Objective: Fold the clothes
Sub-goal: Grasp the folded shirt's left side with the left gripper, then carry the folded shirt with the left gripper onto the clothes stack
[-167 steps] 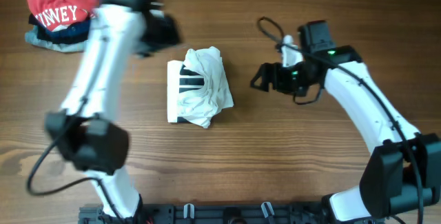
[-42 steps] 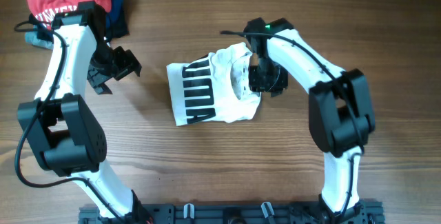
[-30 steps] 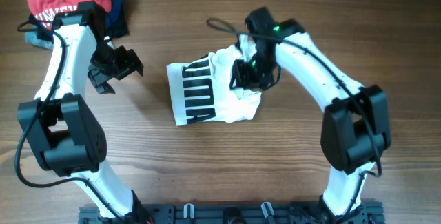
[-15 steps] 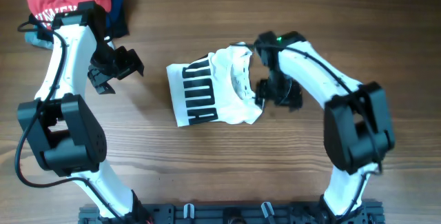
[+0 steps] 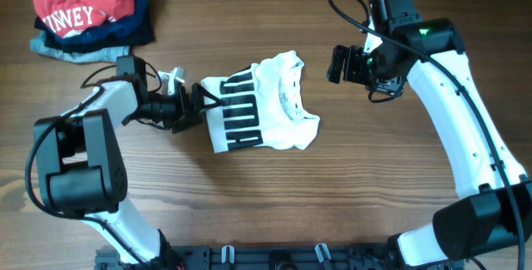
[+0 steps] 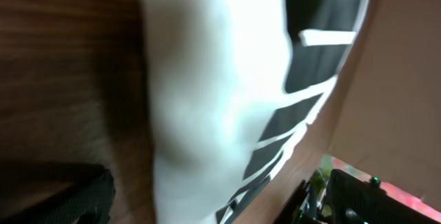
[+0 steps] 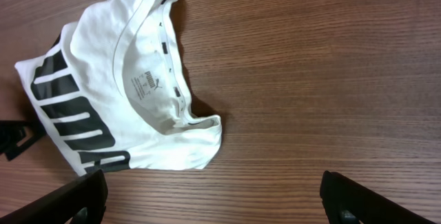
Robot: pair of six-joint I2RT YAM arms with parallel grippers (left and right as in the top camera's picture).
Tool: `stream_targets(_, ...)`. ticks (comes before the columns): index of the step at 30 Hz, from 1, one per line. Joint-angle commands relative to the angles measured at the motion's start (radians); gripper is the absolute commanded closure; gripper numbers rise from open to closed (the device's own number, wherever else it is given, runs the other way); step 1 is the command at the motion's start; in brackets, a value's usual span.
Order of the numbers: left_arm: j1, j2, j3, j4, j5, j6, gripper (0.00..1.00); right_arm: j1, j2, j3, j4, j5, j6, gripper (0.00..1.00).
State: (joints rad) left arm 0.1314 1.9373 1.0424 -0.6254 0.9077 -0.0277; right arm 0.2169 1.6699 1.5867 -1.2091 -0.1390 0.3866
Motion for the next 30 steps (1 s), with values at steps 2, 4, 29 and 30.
stream_targets(2, -0.055, 0.043, -0.090, 0.097, -0.052, -0.026, 0.00, -0.001, -0.005, 0.005, 0.000, -0.019, -0.020, 0.01)
stream_targets(4, -0.124, 0.049, -0.097, 0.174, -0.067, -0.095, 0.00, -0.001, -0.005, 0.005, -0.001, -0.020, -0.019, 0.00)
stream_targets(29, -0.239, 0.131, 0.081, 0.962, -0.581, 0.033, 0.96, -0.001, -0.005, -0.041, -0.073, -0.018, -0.050, 0.00)
stream_targets(30, -0.232, 0.131, 0.085, 1.031, -0.626, 0.117, 0.96, -0.001, -0.005, -0.041, -0.080, -0.018, -0.050, 0.00)
